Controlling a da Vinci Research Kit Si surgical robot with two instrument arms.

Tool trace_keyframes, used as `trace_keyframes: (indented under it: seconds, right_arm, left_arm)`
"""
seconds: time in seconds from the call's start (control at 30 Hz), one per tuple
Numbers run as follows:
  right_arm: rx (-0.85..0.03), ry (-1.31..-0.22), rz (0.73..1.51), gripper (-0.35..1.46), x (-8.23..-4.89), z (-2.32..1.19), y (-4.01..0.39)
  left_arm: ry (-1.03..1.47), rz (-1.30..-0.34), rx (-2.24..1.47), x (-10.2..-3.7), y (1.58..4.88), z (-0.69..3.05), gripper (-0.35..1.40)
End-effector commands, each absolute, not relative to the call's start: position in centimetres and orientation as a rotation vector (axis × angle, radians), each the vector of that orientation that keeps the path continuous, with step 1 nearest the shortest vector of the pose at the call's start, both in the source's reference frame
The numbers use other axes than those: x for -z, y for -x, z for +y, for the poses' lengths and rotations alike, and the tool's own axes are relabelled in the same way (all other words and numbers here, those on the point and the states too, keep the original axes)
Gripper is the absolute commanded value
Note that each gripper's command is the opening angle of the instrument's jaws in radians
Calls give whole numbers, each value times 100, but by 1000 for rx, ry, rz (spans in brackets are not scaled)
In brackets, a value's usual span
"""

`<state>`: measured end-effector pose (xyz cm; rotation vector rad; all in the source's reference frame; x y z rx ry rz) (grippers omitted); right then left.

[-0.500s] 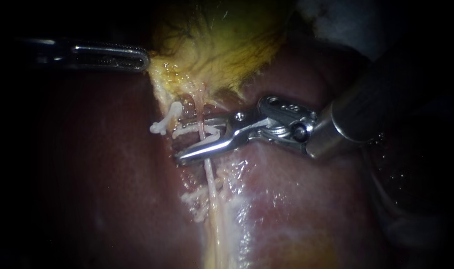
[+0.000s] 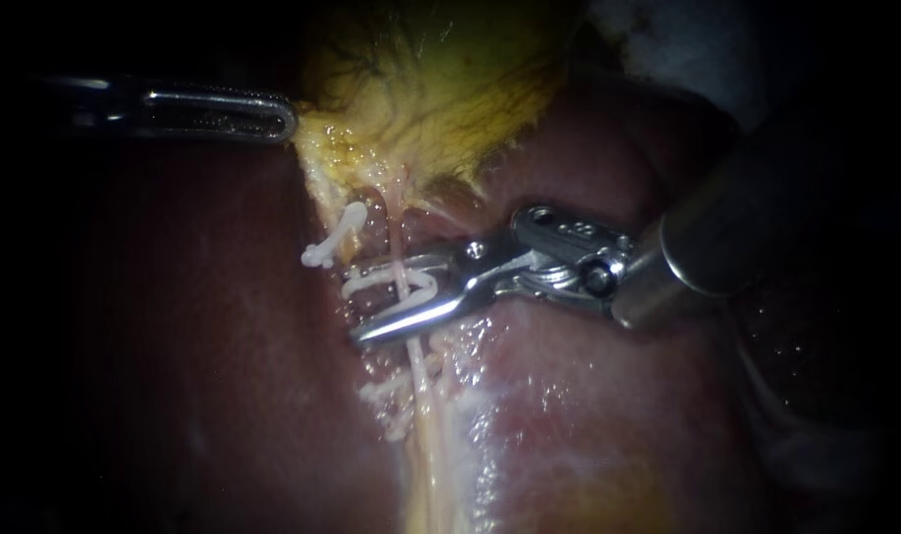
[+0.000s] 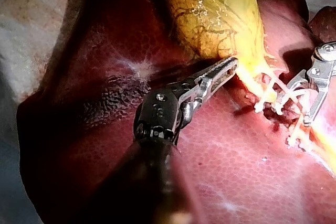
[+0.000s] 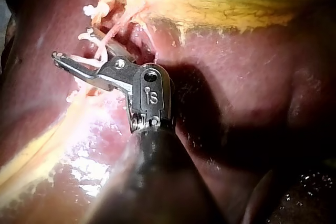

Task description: Clipping first clip right tube

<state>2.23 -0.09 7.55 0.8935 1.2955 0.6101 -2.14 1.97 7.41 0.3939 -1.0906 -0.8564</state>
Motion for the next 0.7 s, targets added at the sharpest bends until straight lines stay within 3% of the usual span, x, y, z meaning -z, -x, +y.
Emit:
trace_keyframes:
  seconds: [0.03,0.7]
  right_arm:
    - [-608,-904,1291,52,-756,-13,-224]
    - [-504,-1081,1228,50,-750,-56,-224]
  left_arm:
    - [-394,-1091,857,-741,214,196,-35]
    - [-394,-1091,856,-741,214,196,-35]
